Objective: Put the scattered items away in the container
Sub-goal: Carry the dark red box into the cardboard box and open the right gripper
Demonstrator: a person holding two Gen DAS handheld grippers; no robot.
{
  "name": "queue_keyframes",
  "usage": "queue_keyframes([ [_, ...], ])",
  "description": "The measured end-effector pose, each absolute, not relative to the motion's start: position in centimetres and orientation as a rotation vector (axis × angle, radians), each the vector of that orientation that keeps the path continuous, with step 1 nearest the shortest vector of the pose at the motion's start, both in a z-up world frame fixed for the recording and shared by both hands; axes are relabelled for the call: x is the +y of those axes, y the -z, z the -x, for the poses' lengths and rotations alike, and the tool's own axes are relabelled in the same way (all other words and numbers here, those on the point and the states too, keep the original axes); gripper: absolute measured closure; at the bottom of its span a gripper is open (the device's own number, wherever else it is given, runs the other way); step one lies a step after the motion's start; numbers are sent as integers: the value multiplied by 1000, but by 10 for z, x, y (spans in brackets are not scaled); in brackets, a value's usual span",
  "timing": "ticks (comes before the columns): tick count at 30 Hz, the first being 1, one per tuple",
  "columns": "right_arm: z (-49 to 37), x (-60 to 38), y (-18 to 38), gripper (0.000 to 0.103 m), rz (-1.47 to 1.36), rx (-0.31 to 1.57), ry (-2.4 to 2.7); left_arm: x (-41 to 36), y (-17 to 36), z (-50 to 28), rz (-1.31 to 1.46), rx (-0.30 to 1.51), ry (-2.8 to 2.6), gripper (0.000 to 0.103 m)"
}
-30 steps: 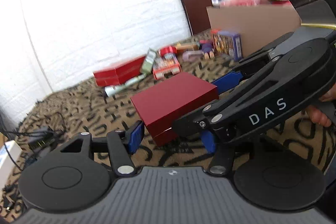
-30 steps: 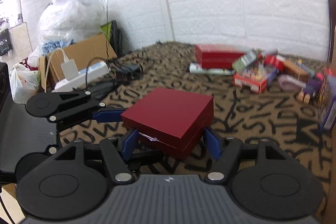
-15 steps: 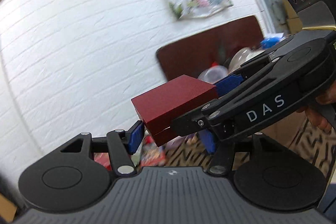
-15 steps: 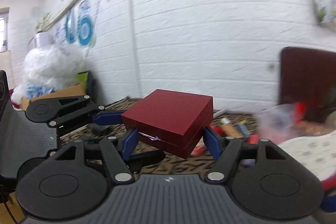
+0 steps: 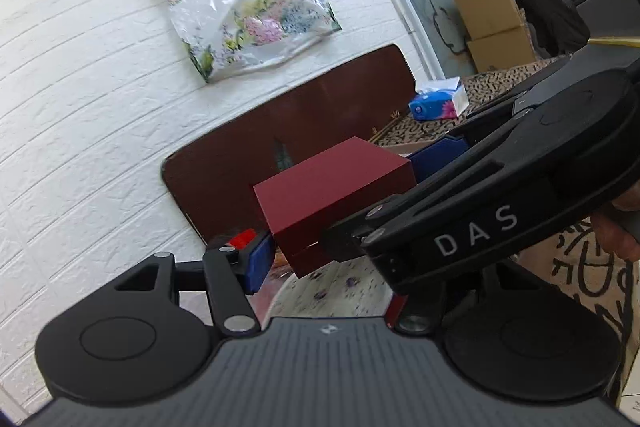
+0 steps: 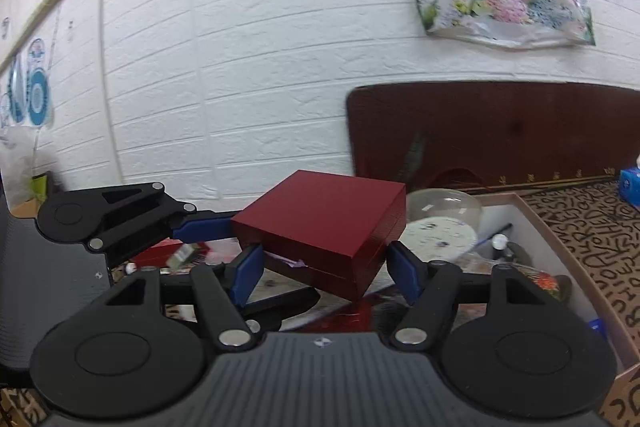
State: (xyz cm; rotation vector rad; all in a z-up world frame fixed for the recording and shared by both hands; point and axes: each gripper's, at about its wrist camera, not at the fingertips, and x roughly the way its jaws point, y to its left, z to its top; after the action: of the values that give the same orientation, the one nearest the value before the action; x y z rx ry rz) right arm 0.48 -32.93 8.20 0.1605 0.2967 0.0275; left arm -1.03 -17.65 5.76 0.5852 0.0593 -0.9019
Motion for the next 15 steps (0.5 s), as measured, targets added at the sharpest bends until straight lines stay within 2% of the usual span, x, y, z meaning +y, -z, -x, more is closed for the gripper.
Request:
queue_keyframes([
  [7,-9,-336,-73,32,-214,304,-30,-180,-54,4,-601,91,870,45],
  [9,-5,-332,-75,26,-208,291,-30,-178,-54,8,-606,79,864,45],
  [12,2,-326,-79,26,-185,285,-18,-169,-54,17,-587,74,874,35],
  [15,11,-319,-84,17,-186,268,-8,-156,-57,27,-583,57,887,31],
])
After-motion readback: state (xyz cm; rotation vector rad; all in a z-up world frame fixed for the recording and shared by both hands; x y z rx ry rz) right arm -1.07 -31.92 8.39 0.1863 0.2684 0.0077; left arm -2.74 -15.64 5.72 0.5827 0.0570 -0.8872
